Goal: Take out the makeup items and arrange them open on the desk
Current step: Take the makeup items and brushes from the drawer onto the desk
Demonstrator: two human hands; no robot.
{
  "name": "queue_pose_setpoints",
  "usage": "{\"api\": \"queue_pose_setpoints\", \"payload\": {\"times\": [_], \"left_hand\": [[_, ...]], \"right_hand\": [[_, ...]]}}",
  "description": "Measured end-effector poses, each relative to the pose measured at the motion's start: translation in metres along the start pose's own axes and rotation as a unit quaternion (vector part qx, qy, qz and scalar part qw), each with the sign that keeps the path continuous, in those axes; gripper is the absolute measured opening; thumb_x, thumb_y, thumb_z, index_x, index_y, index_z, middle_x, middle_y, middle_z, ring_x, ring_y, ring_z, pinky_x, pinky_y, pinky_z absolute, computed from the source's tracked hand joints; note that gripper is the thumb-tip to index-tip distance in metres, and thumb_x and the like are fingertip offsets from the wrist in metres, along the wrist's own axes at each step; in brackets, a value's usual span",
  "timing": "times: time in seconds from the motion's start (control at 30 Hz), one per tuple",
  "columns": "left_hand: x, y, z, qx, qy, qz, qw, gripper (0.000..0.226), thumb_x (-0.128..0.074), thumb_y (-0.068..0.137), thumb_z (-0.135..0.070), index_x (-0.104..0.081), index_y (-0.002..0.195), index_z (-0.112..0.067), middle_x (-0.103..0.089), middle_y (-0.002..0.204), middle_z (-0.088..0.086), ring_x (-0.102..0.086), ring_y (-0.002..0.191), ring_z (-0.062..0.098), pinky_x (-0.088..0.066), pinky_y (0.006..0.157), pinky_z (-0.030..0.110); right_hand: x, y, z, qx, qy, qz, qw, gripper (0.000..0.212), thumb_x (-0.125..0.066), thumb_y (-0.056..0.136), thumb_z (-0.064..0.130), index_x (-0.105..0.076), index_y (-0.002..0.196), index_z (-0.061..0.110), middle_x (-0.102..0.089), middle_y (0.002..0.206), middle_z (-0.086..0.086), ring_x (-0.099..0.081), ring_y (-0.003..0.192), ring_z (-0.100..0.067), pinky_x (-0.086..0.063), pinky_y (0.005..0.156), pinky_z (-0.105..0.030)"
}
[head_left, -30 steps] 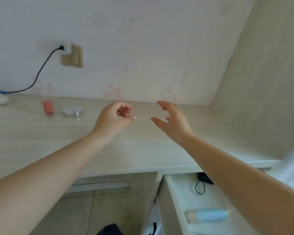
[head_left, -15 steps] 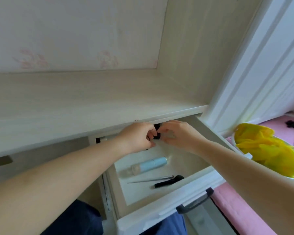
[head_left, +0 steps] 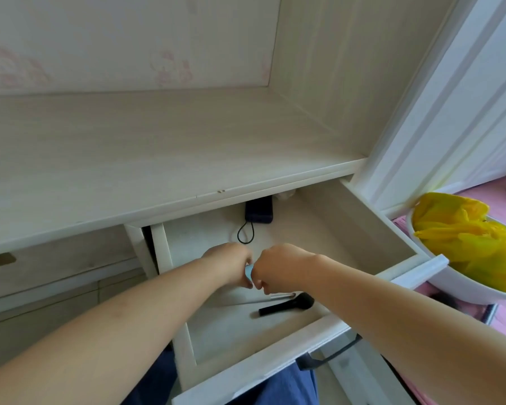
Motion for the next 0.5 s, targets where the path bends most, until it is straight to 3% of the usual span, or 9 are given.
{"api": "queue_pose_setpoints", "payload": {"times": [0.13, 0.23, 0.4, 0.5], "left_hand": [[-0.004, 0.004, 0.001, 0.01, 0.034, 0.005, 0.999, 0.026, -0.07, 0.076, -0.029, -0.061, 0.096, -0.015, -0.062, 0.097, 0.001, -0.059, 0.086, 0.023, -0.043, 0.063, 0.027], [-0.008, 0.006, 0.001, 0.02, 0.063, 0.014, 0.998, 0.007, -0.061, 0.08, -0.017, -0.055, 0.084, -0.015, -0.051, 0.076, 0.001, -0.05, 0.07, 0.022, -0.031, 0.048, 0.024], [-0.009, 0.012, 0.007, 0.039, 0.079, 0.02, 0.996, 0.015, -0.05, 0.077, 0.001, -0.045, 0.069, -0.011, -0.038, 0.065, 0.001, -0.042, 0.059, 0.019, -0.029, 0.048, 0.026], [-0.007, 0.014, 0.013, 0.063, 0.065, 0.031, 0.995, 0.015, -0.054, 0.076, 0.001, -0.047, 0.071, -0.011, -0.039, 0.066, 0.0, -0.043, 0.062, 0.018, -0.029, 0.047, 0.025]], "right_hand": [[-0.006, 0.013, 0.006, 0.023, -0.028, 0.032, 0.999, 0.027, -0.055, 0.092, 0.022, -0.058, 0.119, 0.019, -0.058, 0.113, -0.002, -0.058, 0.1, -0.024, -0.041, 0.07, -0.031], [-0.007, 0.018, 0.009, 0.043, -0.058, 0.036, 0.997, 0.025, -0.054, 0.091, 0.023, -0.058, 0.115, 0.017, -0.055, 0.1, -0.002, -0.059, 0.095, -0.025, -0.044, 0.068, -0.032], [-0.014, 0.026, 0.011, 0.058, -0.082, 0.07, 0.992, 0.031, -0.058, 0.09, 0.029, -0.055, 0.117, 0.014, -0.058, 0.107, -0.002, -0.057, 0.092, -0.025, -0.046, 0.068, -0.034], [-0.02, 0.029, 0.011, 0.051, -0.084, 0.082, 0.992, 0.01, -0.053, 0.092, 0.019, -0.056, 0.092, 0.01, -0.049, 0.074, 0.001, -0.046, 0.067, -0.018, -0.038, 0.059, -0.029]]}}
Point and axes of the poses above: each hand's wrist, its own y-axis towards the middle knuckle, its own x-axis out of the back of the hand, z = x × y, the point moved 5 cm from there along y, towards the middle knuckle
